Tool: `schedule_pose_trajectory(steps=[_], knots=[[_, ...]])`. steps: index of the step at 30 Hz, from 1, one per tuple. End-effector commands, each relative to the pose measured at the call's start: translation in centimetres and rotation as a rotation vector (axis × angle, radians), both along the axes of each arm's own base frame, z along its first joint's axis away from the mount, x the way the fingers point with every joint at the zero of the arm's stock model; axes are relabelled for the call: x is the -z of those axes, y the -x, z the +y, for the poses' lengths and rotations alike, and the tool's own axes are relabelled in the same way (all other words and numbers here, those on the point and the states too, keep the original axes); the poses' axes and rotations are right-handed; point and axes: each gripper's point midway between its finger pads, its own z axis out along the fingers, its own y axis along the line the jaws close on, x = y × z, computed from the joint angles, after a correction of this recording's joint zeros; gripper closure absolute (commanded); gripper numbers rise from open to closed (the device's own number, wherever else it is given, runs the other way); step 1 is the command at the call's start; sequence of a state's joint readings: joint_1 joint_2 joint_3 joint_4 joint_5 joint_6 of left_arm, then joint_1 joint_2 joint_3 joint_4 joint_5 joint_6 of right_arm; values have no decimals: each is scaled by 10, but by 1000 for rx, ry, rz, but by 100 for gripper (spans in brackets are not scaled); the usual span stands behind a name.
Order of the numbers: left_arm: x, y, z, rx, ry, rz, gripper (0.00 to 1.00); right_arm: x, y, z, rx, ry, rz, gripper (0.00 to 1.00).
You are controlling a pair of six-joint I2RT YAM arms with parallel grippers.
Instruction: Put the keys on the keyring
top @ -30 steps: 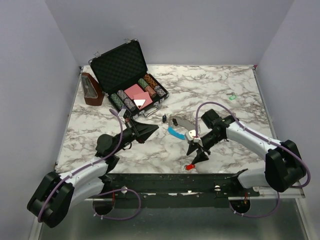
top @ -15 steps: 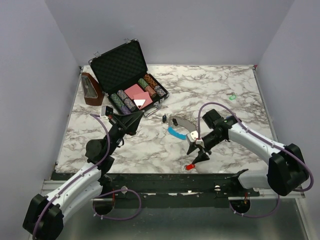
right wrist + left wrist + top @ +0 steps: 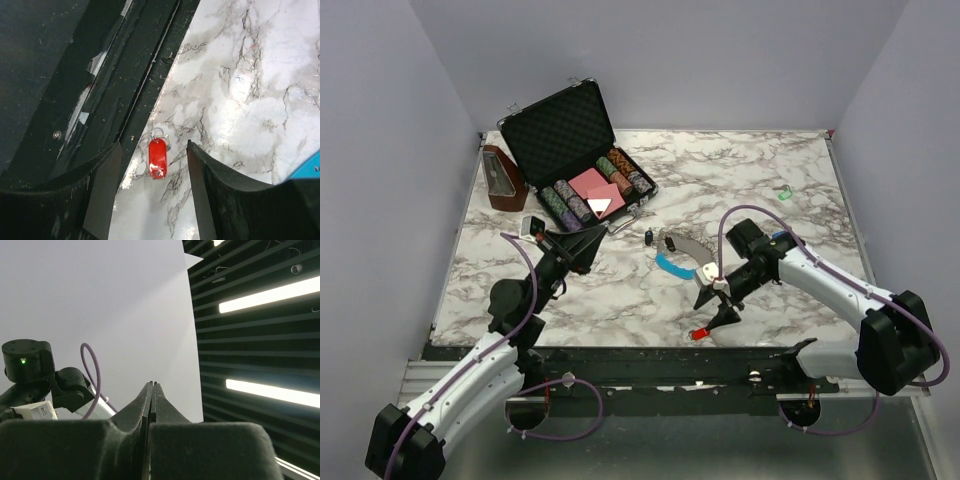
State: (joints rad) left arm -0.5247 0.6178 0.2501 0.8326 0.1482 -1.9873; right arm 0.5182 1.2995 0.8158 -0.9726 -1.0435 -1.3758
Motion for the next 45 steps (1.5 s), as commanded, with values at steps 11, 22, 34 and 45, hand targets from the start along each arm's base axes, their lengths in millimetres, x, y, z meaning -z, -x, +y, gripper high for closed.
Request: schedule_pose_trajectory(steps=[11, 22, 34, 45], knots=[[62, 0, -1, 108, -247, -45, 41, -14, 3, 11, -35, -12, 156, 34], [80, -9, 57, -548, -1350, -638, 21, 22, -9, 11, -48, 91, -38, 45], [101, -1, 65, -508, -1447, -620, 9, 70, 15, 14, -96, 229, -99, 49], [101, -1, 65, -508, -1443, -621, 9, 87, 14, 20, -83, 274, -157, 48]])
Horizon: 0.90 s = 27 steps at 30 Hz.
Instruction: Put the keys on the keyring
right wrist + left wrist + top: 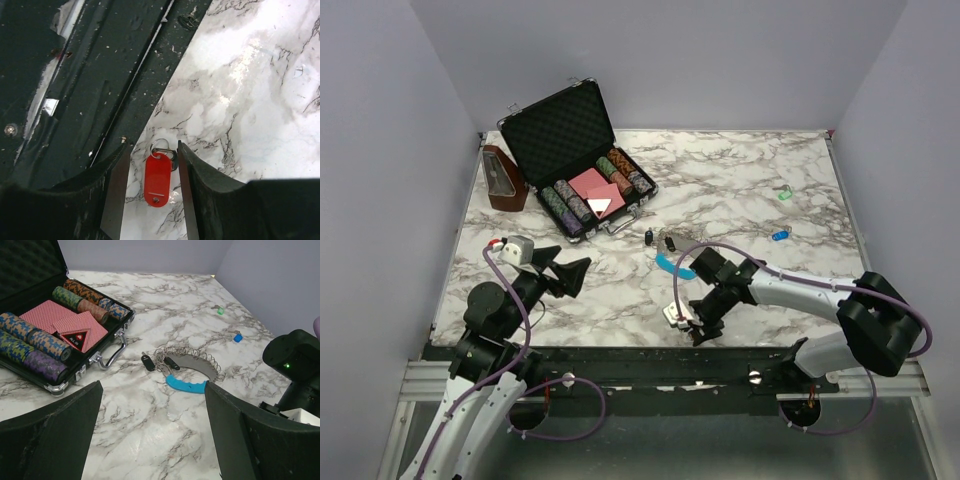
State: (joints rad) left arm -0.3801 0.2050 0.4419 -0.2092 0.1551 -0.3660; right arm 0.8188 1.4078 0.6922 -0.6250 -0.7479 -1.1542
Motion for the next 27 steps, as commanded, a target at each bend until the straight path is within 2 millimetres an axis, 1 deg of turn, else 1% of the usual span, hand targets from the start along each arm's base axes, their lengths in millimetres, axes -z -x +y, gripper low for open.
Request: schedule_pose_trajectory(steps=[1, 5, 11, 16, 20, 27], knots=[[-4, 3, 0, 9, -5, -23, 9, 11, -7, 2, 22, 29, -52, 48], [-4, 2, -1, 12, -7, -20, 9, 16, -6, 1, 10, 51, -76, 49], [-3, 2, -2, 20, -8, -16, 9, 19, -4, 0, -3, 61, -86, 55], [-3, 2, -2, 20, -10, -13, 9, 19, -4, -1, 5, 66, -87, 61], [-2, 2, -3, 23, -11, -10, 9, 17, -9, 0, 26, 68, -99, 67], [-3, 3, -5, 32, -8, -10, 9, 14, -11, 1, 47, 68, -102, 77]])
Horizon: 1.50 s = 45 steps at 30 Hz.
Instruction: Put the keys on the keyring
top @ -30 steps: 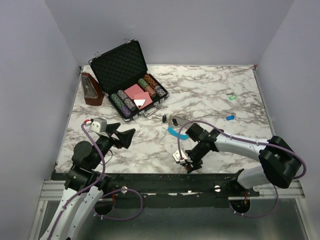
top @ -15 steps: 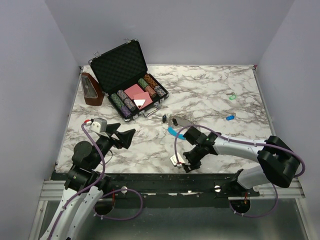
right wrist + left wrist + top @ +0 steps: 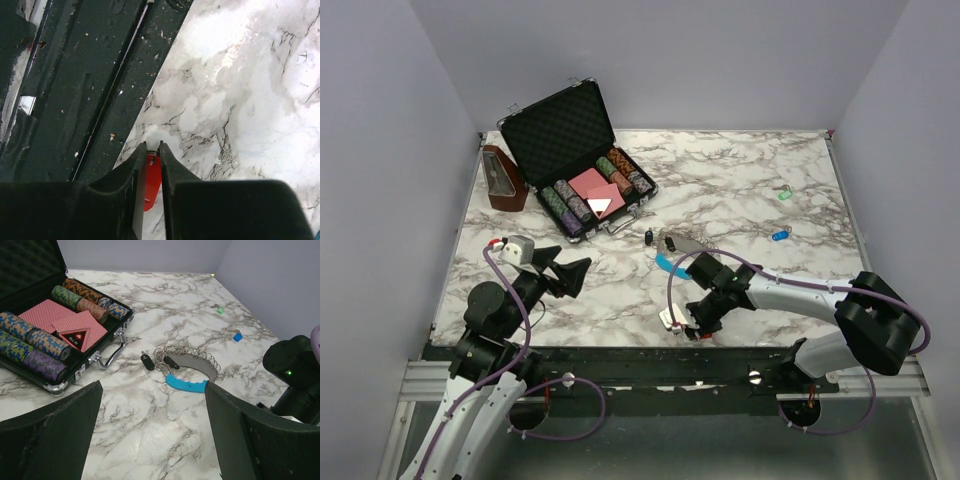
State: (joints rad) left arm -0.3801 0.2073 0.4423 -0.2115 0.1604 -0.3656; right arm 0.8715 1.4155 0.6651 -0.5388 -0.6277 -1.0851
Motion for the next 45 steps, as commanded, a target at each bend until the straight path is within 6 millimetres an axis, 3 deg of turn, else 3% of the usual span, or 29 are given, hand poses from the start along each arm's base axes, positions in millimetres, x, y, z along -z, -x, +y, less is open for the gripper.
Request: schedule_pose_trajectory(steps=[1, 6, 10, 15, 37, 45], knots=[[-3, 2, -4, 27, -5, -11, 9, -1, -3, 0, 19, 8, -19, 79], [-4, 4, -7, 47, 9, -11, 8, -4, -3, 1, 29, 7, -10, 82], [-3, 5, -9, 59, 9, -13, 8, -7, -4, 0, 52, 2, 6, 71], [-3, 5, -10, 62, 9, -13, 9, -13, -6, -3, 84, -11, 30, 69], [-4, 6, -12, 76, 9, -13, 8, -8, -5, -3, 110, -5, 79, 72], [-3, 8, -19, 119, 18, 1, 8, -11, -2, 1, 108, -20, 110, 81]])
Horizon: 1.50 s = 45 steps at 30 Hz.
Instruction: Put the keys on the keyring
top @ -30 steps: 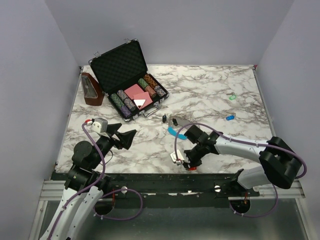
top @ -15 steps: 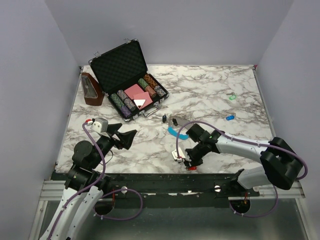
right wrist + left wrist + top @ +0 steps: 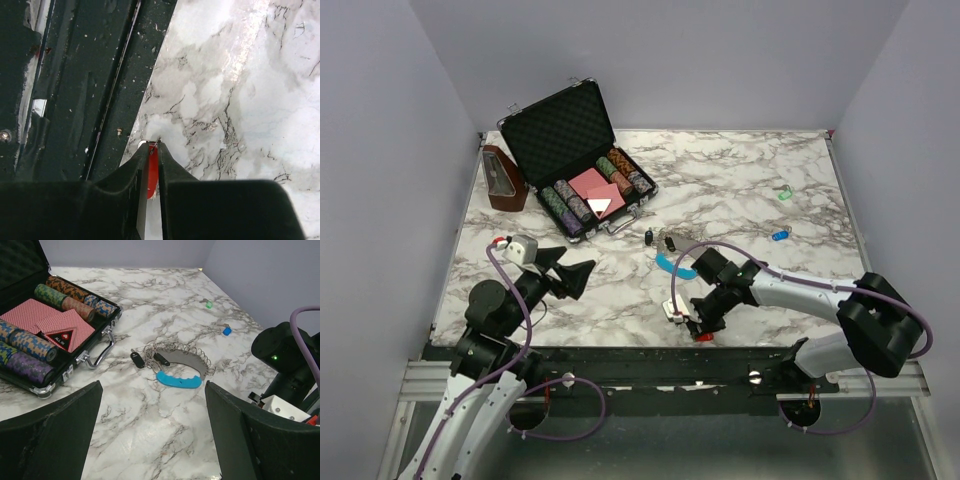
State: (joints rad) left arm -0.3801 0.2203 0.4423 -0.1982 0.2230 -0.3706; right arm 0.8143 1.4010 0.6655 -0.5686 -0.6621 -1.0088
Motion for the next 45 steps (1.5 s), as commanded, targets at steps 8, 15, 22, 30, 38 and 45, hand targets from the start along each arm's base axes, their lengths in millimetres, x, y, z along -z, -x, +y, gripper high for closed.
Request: schedule_pose_trajectory(steps=[8, 15, 22, 30, 38, 45], knots=[[-3, 13, -33, 209, 54, -11, 16, -16, -2, 15, 36, -42, 64, 99], [-12, 52, -79, 480, 66, -195, 28, -59, -11, 21, 84, -162, 168, 99], [-3, 65, -120, 568, 15, -267, 23, -129, -19, 28, 8, -302, 163, 99], [-2, 80, -154, 664, 1, -357, 21, -187, -10, 31, -206, -441, 73, 99], [9, 85, -165, 672, -33, -329, 42, -199, -9, 37, -237, -493, 64, 99], [24, 92, -178, 688, -54, -285, 55, -200, -8, 41, -221, -517, 95, 99]])
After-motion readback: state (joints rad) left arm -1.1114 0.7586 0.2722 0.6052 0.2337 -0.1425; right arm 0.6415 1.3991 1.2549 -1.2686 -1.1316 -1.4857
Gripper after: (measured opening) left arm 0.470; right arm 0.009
